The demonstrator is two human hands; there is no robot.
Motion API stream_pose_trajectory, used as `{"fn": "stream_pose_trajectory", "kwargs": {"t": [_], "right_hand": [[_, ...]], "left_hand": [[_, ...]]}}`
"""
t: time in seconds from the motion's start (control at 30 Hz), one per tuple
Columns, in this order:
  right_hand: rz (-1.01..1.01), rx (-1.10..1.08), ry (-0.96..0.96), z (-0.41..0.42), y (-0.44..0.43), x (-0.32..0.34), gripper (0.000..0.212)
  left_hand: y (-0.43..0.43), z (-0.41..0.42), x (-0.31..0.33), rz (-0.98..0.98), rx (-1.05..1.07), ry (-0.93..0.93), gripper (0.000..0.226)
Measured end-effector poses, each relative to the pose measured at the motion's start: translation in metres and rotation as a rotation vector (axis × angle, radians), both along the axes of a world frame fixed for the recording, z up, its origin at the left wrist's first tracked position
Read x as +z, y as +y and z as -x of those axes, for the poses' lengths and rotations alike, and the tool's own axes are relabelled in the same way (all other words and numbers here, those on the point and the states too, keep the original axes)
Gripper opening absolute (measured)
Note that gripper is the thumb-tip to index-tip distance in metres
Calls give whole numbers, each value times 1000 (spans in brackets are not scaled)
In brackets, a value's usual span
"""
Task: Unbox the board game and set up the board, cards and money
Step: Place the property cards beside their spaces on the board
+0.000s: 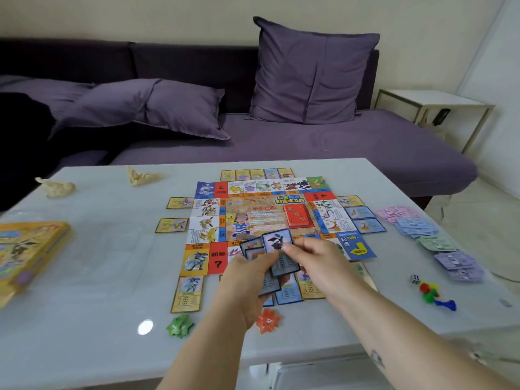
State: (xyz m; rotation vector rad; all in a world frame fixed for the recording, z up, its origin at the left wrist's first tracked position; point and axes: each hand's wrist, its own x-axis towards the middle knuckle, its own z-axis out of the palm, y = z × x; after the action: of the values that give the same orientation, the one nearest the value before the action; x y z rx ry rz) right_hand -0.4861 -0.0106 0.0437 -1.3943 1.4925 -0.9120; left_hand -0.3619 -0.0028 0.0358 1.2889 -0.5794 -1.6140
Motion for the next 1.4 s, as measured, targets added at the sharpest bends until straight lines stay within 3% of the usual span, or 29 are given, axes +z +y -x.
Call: {"fn": "stream_pose_trajectory", "kwargs": {"t": [0.13, 0.27, 0.33, 0.43, 0.53, 0.67, 0.83, 0.97, 1.0, 1.07, 1.17, 1.4], "right_hand": [[3, 130, 97, -1, -2, 2, 22], [7, 234, 214, 0, -10, 2, 20], [-4, 169, 24, 2, -18, 3, 14], [-135, 98, -302, 5, -31, 4, 17], [-186, 8, -446, 12, -60, 4, 12], [-110, -137, -551, 25, -115, 11, 6], [31, -181, -363, 39, -189, 10, 10], [234, -259, 68, 68, -261, 7, 12], [250, -246, 171, 74, -277, 5, 9], [241, -236, 374, 82, -307, -3, 24], [223, -210, 560, 85, -337, -16, 26], [194, -165, 784, 88, -371, -44, 20]], "left_hand": [[0, -13, 4, 67, 0, -213, 15], [-12, -23, 6, 232, -135, -526, 6], [-24, -23, 10, 239, -109, -496, 4], [-49, -17, 20, 202, 26, -259, 10], [-77, -2, 29, 170, 47, -113, 5], [-121, 21, 28, 221, 12, -163, 6], [-186, 37, 15, 359, -93, -490, 13], [-243, 29, 8, 497, -164, -928, 17], [-257, 25, 6, 510, -165, -1010, 23], [-281, 22, 1, 535, -199, -1122, 33], [-309, 23, -7, 608, -294, -1305, 33], [-339, 22, -17, 653, -465, -1402, 30]]}}
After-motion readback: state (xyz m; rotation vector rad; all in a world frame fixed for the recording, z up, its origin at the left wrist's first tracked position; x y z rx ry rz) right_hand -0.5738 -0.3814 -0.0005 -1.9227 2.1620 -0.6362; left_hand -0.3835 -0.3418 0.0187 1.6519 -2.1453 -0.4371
